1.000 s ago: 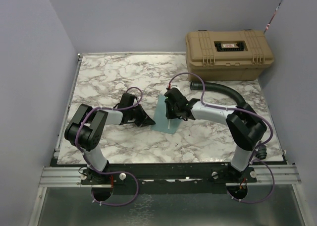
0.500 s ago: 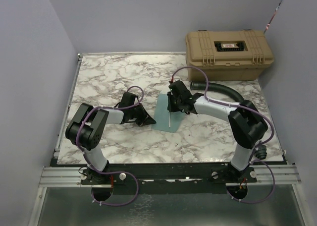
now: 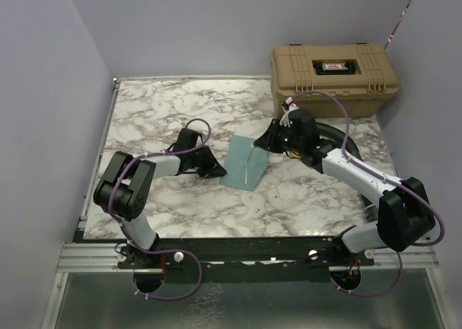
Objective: Place the letter into the envelope and seal it
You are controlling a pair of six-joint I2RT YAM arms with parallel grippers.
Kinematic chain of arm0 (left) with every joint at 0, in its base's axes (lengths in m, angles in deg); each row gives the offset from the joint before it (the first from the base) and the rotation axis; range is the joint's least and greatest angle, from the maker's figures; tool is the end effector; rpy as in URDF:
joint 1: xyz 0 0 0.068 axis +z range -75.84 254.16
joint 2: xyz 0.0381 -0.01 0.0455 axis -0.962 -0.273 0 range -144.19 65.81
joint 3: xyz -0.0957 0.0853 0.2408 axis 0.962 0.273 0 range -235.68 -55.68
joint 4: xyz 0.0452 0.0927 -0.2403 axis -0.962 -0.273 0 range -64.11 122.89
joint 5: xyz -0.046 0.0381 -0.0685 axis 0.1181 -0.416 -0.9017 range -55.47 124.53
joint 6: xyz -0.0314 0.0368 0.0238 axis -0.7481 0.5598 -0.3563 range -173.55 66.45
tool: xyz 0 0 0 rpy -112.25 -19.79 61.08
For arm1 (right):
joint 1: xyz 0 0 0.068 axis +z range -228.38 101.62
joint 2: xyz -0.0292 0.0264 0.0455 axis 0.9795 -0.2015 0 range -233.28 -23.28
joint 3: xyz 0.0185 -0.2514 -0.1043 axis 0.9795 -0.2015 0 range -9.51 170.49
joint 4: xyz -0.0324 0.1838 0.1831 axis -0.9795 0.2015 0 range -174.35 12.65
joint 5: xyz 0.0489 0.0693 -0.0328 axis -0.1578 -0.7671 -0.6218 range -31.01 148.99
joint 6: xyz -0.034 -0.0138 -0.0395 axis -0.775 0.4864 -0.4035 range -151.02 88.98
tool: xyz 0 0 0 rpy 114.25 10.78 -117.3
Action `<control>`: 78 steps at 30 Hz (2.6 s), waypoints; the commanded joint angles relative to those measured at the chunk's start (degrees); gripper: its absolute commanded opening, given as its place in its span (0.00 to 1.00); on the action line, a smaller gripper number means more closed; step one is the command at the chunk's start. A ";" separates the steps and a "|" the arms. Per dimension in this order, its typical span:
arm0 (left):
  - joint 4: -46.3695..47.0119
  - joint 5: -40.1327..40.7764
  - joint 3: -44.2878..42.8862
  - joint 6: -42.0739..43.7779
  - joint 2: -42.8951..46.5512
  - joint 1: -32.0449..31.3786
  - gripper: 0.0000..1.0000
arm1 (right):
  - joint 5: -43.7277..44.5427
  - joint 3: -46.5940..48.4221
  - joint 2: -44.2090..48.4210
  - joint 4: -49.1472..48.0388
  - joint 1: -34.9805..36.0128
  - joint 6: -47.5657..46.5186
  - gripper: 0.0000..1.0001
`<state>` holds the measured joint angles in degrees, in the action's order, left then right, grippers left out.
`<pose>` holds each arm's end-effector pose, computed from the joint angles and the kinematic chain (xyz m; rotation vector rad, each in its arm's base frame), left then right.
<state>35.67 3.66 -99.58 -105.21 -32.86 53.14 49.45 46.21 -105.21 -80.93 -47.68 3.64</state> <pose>0.2871 -0.1298 0.1265 -0.4639 2.6602 -1.1467 0.2756 0.1705 0.2665 -0.0307 2.1989 0.8442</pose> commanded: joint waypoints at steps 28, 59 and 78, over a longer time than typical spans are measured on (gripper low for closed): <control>-5.84 0.00 -4.97 7.45 8.20 0.05 0.84 | -8.69 -30.18 -3.50 -14.00 -22.75 44.43 0.29; -9.69 3.34 -12.57 9.81 -10.21 -4.15 0.10 | -16.16 -21.14 -10.80 -11.60 -15.27 26.95 0.16; -11.91 5.93 -11.64 10.30 -11.98 -4.56 0.09 | -23.15 -5.59 -26.59 -16.61 -8.02 17.94 0.18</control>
<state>29.29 4.82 -112.30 -96.57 -41.52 49.32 25.45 38.71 -129.74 -101.10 -56.51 26.02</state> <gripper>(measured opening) 0.088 0.177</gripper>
